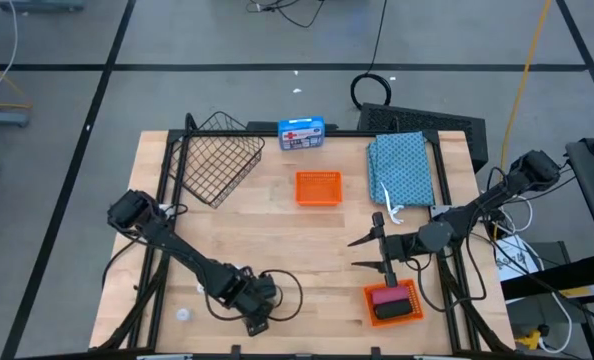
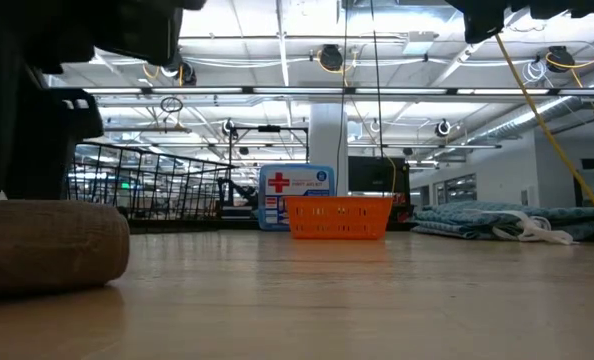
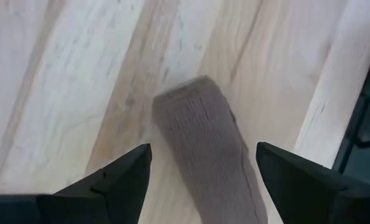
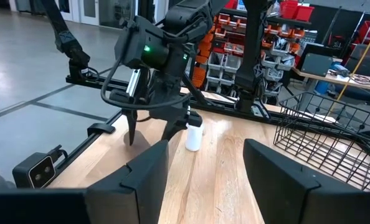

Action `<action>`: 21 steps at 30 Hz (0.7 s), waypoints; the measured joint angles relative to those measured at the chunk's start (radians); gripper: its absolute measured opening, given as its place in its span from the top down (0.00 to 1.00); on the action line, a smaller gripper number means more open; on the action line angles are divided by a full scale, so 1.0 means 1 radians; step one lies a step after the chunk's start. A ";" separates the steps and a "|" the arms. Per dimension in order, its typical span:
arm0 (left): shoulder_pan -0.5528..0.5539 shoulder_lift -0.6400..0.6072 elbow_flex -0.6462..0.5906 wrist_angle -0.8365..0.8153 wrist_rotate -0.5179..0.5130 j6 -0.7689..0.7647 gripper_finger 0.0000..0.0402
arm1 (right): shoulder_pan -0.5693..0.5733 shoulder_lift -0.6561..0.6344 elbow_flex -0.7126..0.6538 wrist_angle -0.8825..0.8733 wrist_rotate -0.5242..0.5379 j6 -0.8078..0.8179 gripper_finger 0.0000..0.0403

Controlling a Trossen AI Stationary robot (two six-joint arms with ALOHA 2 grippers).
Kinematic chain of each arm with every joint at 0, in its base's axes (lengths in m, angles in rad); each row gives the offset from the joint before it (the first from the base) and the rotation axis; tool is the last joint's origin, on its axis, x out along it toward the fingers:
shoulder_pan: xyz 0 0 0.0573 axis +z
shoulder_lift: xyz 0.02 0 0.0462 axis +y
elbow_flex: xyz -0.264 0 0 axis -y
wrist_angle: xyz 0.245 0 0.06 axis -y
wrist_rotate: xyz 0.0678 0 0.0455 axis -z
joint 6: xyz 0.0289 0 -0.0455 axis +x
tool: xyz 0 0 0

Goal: Pick & place medical supplies in basket/bin
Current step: Put the brown bandage into the bottom orange bin

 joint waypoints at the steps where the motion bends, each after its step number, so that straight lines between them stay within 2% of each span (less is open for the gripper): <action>1: 0.002 0.006 0.000 0.008 0.002 -0.006 0.26 | 0.000 0.000 0.000 0.000 0.000 0.000 0.51; 11: 0.021 0.093 0.006 0.015 0.009 -0.021 0.26 | 0.000 0.000 0.000 0.000 0.000 0.000 0.51; 21: 0.059 0.073 0.001 0.035 0.027 -0.004 0.28 | 0.000 0.000 0.000 -0.001 0.000 0.000 0.51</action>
